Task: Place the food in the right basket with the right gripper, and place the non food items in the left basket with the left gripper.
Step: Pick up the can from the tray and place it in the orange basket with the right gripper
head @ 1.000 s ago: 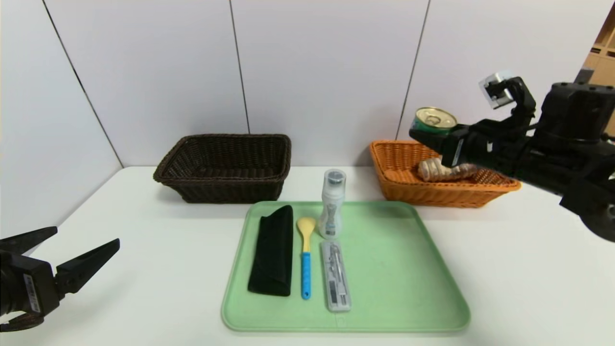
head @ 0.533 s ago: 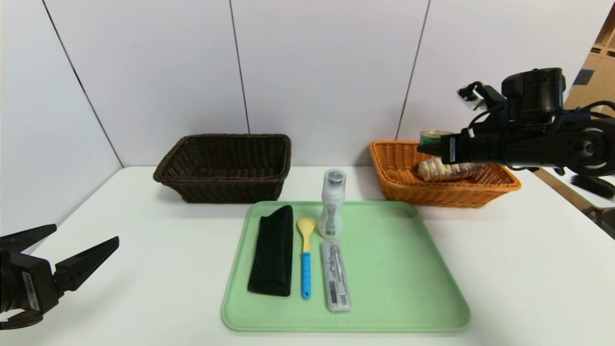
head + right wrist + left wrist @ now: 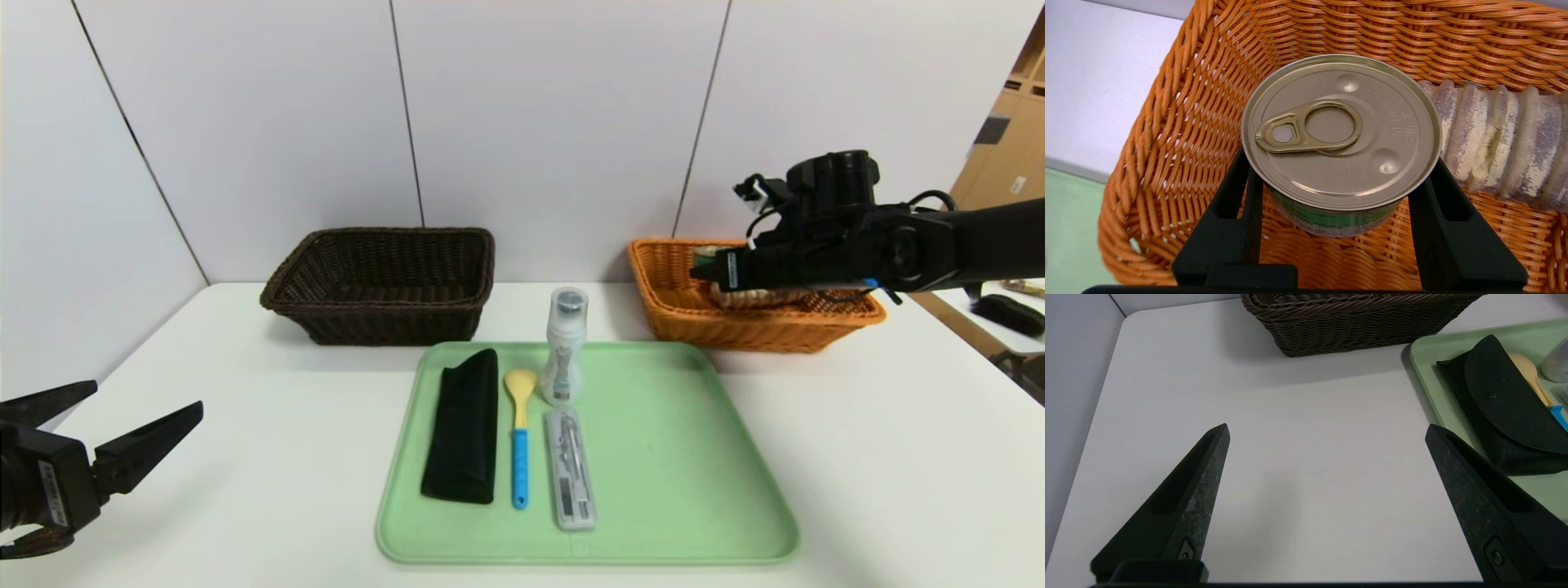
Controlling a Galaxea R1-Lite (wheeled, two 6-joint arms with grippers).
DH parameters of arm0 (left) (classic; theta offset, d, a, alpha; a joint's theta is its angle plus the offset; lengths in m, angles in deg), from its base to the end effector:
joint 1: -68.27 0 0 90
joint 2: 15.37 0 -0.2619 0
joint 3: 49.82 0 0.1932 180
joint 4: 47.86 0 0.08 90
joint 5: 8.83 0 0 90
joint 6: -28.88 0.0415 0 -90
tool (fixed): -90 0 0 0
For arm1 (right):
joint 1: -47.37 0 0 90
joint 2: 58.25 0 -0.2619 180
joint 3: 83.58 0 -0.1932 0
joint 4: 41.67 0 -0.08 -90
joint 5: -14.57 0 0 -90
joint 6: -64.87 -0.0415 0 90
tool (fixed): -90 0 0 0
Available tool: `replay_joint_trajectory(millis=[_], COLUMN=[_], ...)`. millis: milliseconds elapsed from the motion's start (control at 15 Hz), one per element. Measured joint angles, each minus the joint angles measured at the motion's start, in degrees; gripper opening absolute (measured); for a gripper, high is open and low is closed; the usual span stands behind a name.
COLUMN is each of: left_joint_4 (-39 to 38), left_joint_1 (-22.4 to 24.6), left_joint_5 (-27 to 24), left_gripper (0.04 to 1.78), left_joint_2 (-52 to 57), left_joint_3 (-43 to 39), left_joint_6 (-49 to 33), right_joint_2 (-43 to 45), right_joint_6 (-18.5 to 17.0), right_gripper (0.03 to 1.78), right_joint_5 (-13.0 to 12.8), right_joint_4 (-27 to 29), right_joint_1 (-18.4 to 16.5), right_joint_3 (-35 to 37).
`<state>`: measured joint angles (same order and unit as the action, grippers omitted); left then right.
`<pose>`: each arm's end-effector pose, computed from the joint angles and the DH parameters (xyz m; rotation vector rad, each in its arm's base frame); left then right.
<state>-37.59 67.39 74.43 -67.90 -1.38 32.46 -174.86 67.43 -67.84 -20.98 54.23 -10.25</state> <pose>0.1507 -0.0072 0.1640 0.0492 0.2463 -0.1401 0.4082 0.0546 0.1391 -0.0400 0.5304 0.2581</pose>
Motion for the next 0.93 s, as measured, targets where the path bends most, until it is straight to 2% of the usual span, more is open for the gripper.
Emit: replay_joint_trajectory(millis=[400,533,667,933], left_joint_4=[-0.02,-0.02,-0.02,-0.02], left_joint_1=[0.00,0.00,0.00,0.00], left_joint_5=[-0.06,-0.06,-0.06,-0.17], left_gripper=[1.69,1.69,1.69,1.69], left_joint_2=[-0.17,-0.30,-0.39,-0.55], left_joint_3=[0.10,0.16,0.16,0.21], left_joint_6=[-0.01,-0.04,-0.01,0.07], right_joint_2=[-3.15,-3.45,-3.64,-3.61], right_joint_6=[0.02,-0.04,0.11,0.11], right_gripper=[0.97,1.13,1.26,1.44], right_joint_5=[-0.02,-0.11,-1.69,-2.04], right_joint_4=[-0.11,-0.96,-1.80,-1.80], right_joint_1=[-0.04,-0.04,-0.04,-0.01], right_joint_3=[-1.50,-1.52,-1.52,-1.46])
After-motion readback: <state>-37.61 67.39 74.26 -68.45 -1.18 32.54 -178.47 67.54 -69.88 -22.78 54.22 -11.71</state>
